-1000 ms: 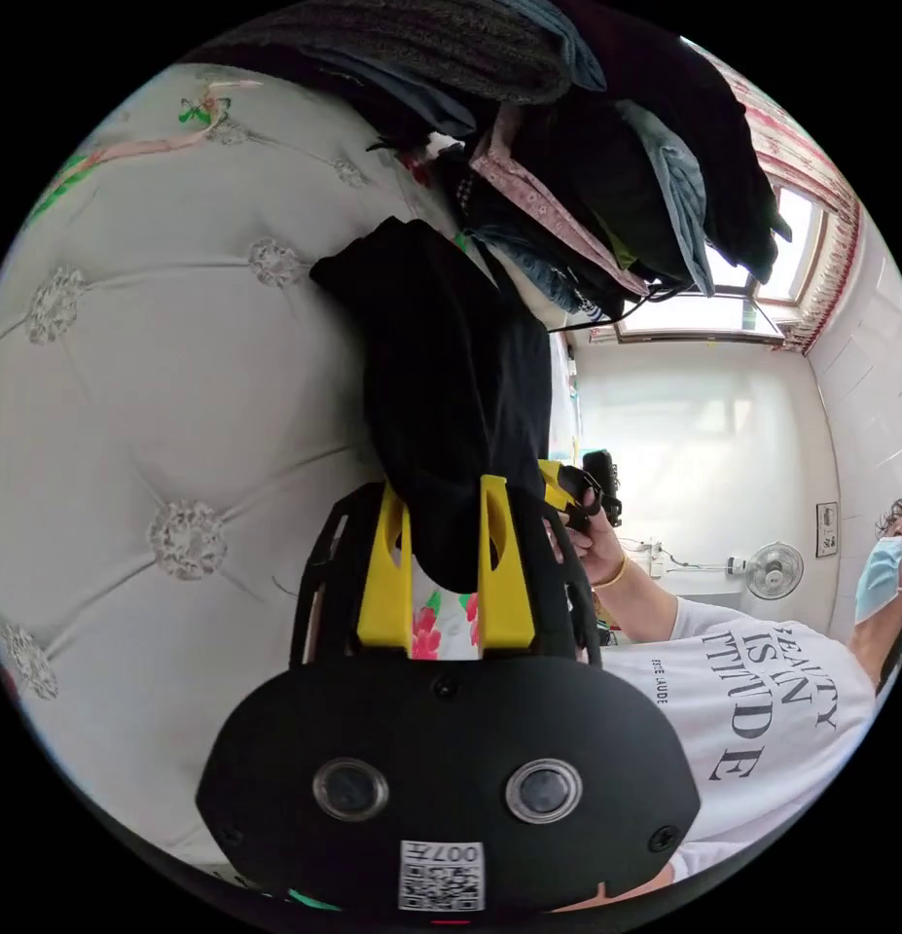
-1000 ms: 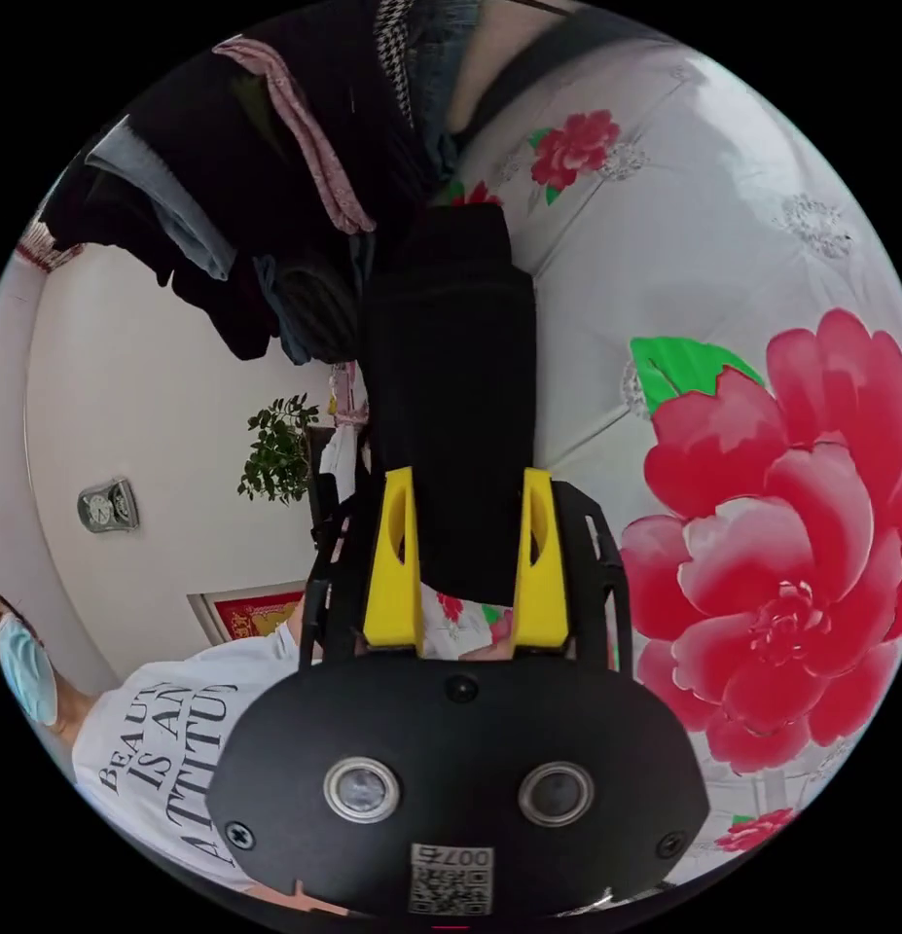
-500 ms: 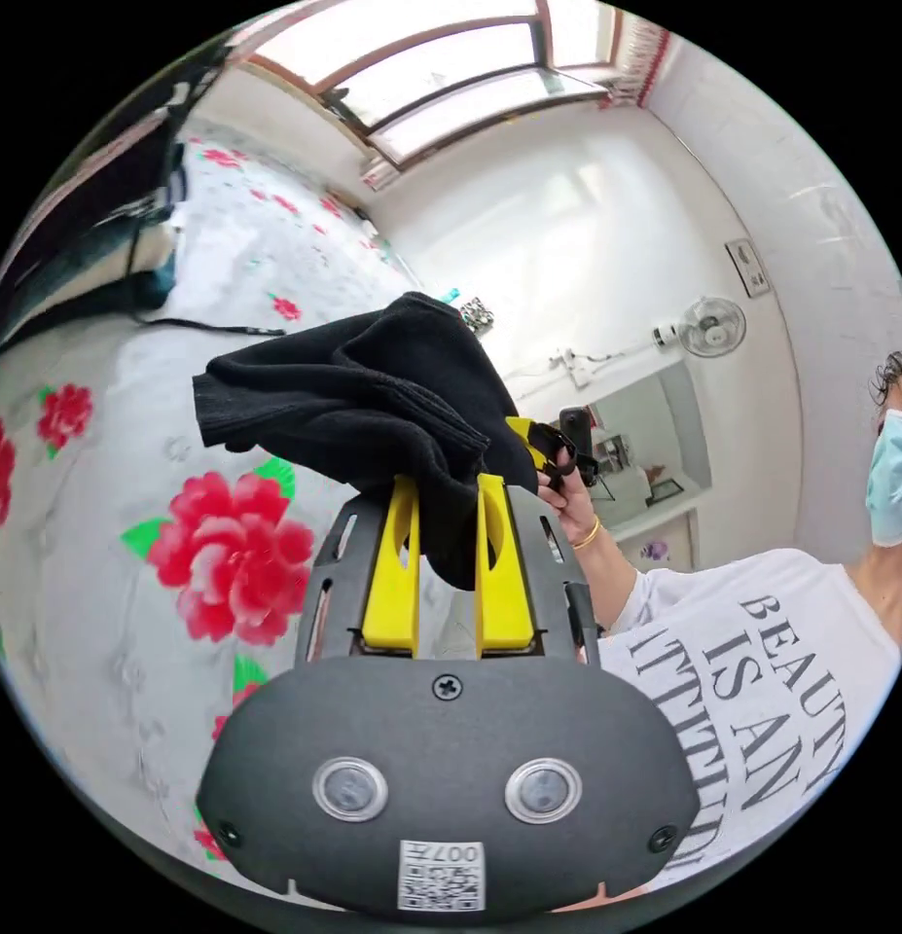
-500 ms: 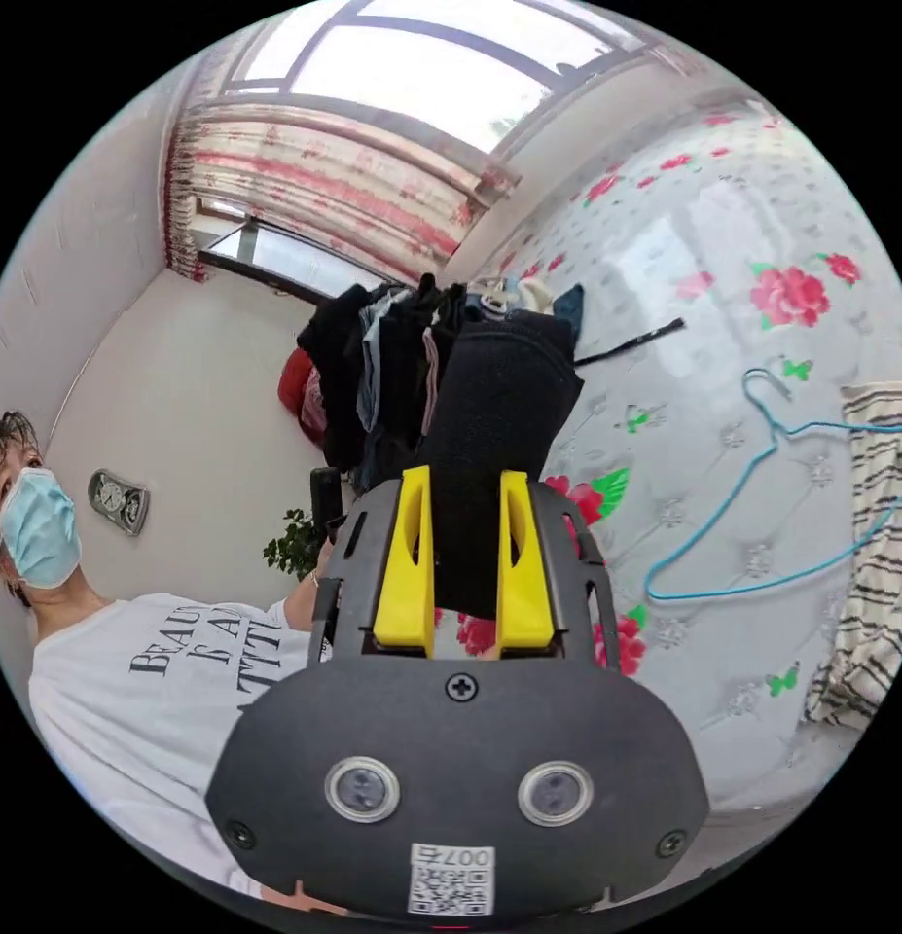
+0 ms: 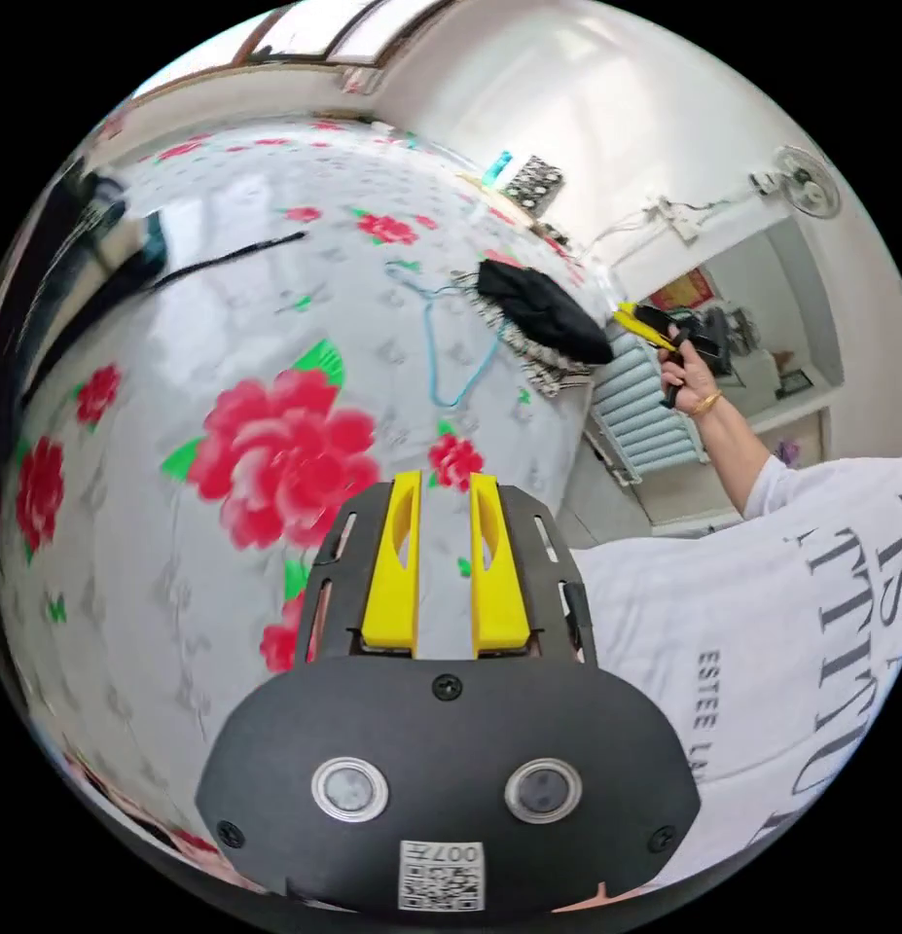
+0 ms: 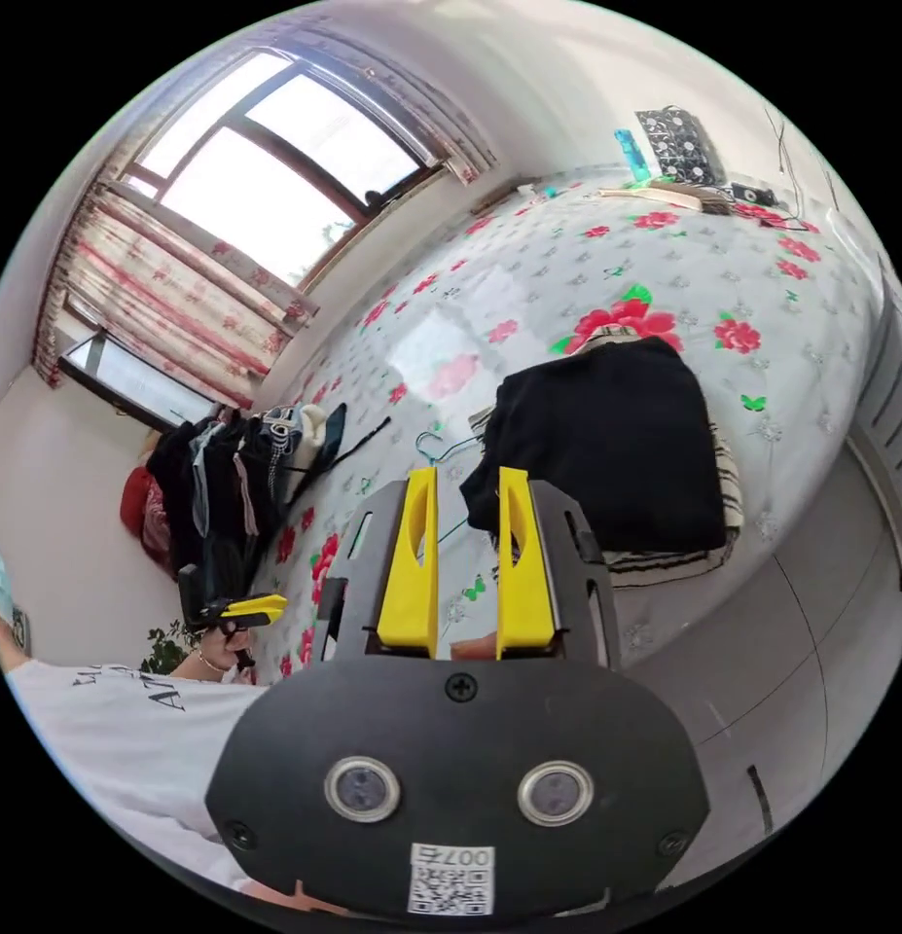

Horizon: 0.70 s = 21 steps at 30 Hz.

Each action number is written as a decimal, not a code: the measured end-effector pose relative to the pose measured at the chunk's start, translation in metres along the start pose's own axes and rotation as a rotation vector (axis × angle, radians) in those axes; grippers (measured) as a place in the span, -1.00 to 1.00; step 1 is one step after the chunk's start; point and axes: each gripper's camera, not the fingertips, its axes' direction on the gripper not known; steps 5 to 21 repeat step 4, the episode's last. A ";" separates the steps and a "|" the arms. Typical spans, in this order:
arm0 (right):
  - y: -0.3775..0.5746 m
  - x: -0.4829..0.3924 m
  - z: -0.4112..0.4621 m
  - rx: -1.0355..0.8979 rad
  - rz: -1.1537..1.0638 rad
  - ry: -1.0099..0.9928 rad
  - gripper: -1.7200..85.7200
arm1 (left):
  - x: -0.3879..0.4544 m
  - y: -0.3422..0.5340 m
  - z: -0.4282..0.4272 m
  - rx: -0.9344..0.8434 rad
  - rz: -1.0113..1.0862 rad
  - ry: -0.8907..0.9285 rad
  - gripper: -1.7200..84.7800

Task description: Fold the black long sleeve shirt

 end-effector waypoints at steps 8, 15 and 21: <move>0.054 -0.094 0.141 -0.363 -0.268 0.027 -0.79 | -0.053 0.158 -0.063 0.126 -0.520 -0.301 -0.78; 0.054 -0.094 0.141 -0.363 -0.268 0.027 -0.79 | -0.053 0.158 -0.063 0.126 -0.520 -0.301 -0.78; 0.054 -0.094 0.141 -0.363 -0.268 0.027 -0.79 | -0.053 0.158 -0.063 0.126 -0.520 -0.301 -0.78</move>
